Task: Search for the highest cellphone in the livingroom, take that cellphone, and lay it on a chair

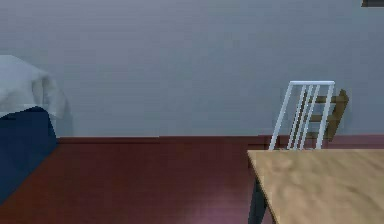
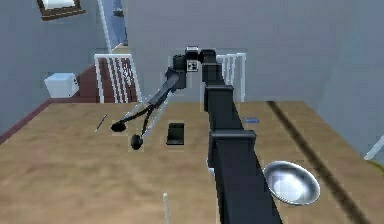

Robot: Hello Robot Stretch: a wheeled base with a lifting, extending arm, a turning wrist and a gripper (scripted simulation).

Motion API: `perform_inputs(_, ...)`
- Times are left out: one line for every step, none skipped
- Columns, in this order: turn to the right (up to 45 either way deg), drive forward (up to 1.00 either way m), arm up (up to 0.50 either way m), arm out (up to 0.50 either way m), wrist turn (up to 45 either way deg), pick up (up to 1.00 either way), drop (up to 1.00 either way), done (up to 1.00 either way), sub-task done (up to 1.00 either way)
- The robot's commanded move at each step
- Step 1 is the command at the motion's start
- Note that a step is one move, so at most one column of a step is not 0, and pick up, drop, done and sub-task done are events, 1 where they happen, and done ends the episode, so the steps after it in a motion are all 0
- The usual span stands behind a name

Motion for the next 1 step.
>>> perform_inputs(0.0,0.0,0.0,0.0,45.0,0.0,0.0,0.0,0.0)
